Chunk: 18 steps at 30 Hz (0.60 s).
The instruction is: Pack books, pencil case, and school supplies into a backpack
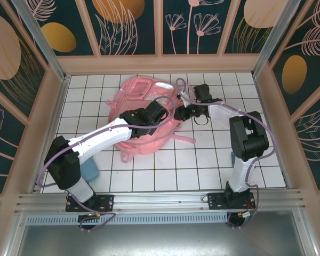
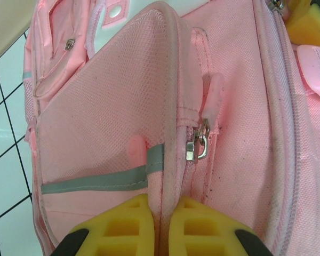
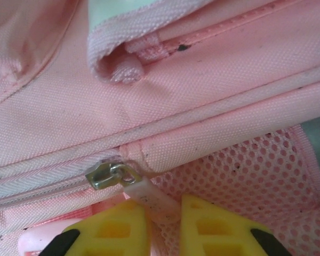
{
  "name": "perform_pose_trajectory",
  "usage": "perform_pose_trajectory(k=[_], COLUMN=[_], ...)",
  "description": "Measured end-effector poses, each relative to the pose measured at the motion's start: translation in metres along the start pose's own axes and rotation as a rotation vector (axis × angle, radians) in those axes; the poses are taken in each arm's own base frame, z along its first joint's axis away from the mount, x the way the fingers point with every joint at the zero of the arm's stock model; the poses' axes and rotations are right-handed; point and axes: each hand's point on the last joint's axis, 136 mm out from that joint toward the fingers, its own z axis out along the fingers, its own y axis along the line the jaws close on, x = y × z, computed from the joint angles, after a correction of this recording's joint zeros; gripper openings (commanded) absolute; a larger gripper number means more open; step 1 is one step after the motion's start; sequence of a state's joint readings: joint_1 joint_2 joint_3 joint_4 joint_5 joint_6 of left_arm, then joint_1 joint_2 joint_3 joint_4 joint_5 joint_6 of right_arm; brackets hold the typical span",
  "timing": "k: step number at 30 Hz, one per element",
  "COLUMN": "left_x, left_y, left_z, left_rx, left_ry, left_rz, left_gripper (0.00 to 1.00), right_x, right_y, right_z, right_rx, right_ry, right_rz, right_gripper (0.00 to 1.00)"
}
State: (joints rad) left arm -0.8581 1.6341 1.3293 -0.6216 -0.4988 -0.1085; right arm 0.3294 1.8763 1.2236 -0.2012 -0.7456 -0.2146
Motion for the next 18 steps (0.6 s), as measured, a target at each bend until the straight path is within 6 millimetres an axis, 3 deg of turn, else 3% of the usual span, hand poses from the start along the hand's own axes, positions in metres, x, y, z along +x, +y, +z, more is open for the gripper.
perform_pose_trajectory(k=[12, 18], left_x=[-0.001, -0.002], left_y=[-0.001, -0.001], left_z=[0.002, 0.002], left_rx=[0.001, 0.002], left_ry=[-0.010, -0.015], left_rz=[-0.015, -0.024], left_gripper=[0.00, 0.00], right_x=[-0.011, -0.006], right_y=[0.011, 0.023], right_z=[-0.028, -0.033], right_rx=[0.088, 0.084], right_ry=[-0.020, -0.019], right_rz=[-0.056, -0.068], right_gripper=[0.08, 0.07])
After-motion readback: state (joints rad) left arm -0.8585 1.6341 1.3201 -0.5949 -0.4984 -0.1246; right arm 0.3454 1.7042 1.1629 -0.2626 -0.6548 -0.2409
